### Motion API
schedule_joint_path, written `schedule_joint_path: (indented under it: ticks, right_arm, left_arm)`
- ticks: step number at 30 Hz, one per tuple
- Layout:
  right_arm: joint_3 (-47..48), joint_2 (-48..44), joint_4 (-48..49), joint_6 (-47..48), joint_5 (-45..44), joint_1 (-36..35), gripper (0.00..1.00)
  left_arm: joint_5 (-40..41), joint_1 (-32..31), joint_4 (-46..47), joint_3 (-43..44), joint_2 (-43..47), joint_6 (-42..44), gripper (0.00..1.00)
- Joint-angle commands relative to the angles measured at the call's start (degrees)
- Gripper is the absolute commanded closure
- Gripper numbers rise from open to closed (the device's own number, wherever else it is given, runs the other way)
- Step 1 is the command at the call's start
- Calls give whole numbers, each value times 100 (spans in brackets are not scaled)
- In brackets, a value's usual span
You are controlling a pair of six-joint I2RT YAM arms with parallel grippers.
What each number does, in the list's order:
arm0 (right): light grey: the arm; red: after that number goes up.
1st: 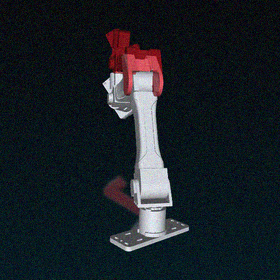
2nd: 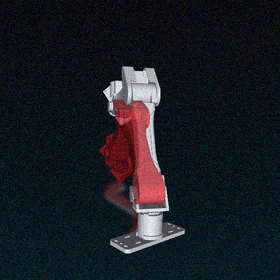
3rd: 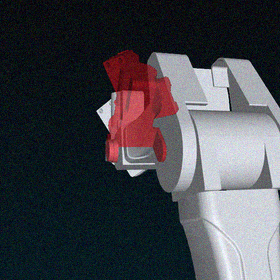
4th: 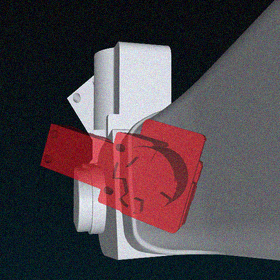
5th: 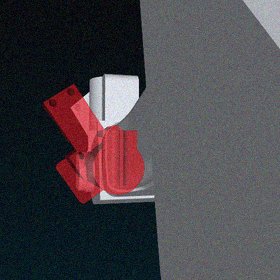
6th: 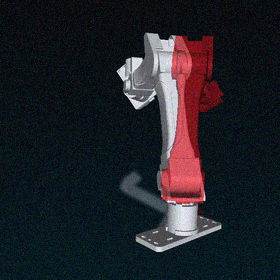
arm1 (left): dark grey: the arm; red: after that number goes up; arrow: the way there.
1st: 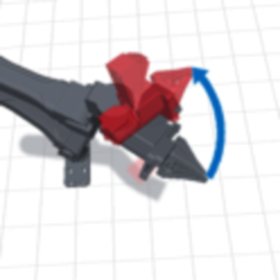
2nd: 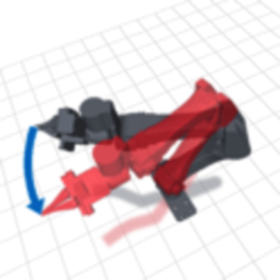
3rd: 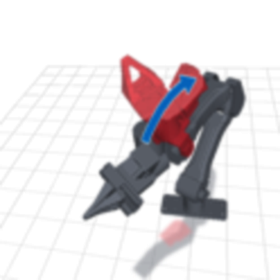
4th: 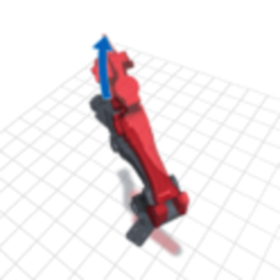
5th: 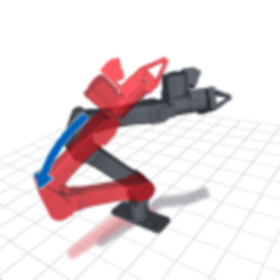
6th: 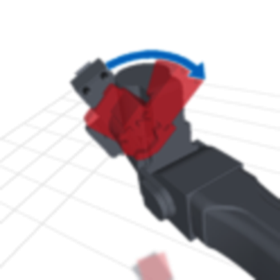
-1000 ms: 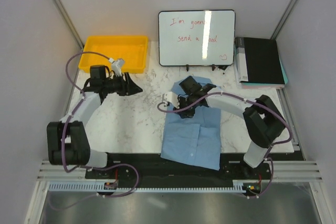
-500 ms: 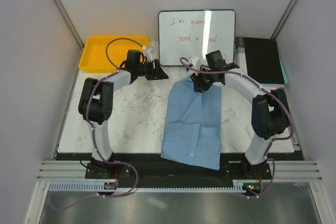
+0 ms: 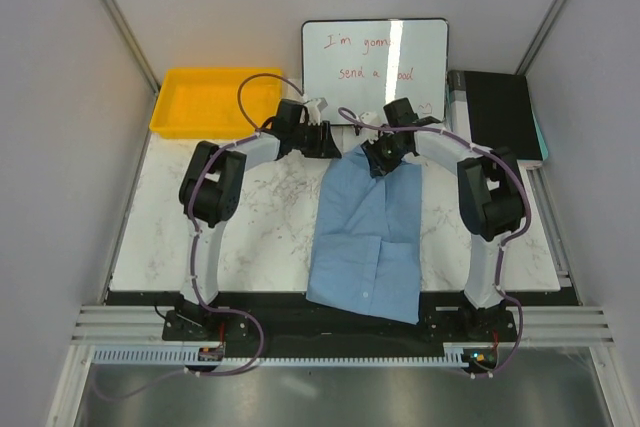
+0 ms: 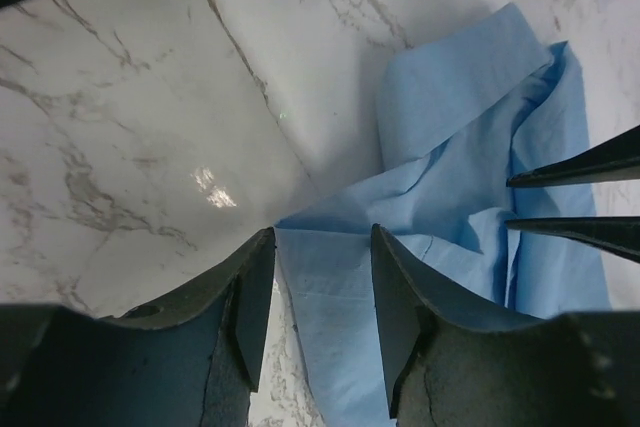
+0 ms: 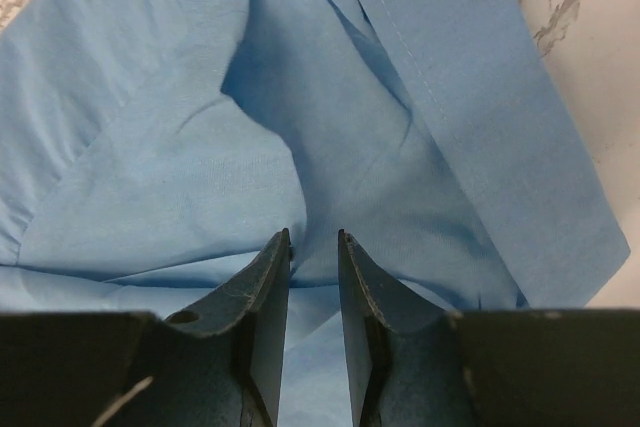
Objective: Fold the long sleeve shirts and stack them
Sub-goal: Fold the shirt
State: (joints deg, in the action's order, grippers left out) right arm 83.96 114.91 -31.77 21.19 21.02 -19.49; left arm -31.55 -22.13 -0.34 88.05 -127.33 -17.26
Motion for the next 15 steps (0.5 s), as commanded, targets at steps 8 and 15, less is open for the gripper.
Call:
schedule_joint_path:
  ticks: [8,15]
  right_arm:
    - [393,198,-13,-1,-133,41,67]
    - [428,365,4,61,-256,85,67]
  left_arm:
    - [1766,-459,-1310,713,-196,1180,69]
    - [2109,-371,-1496,985,-126,1532,98]
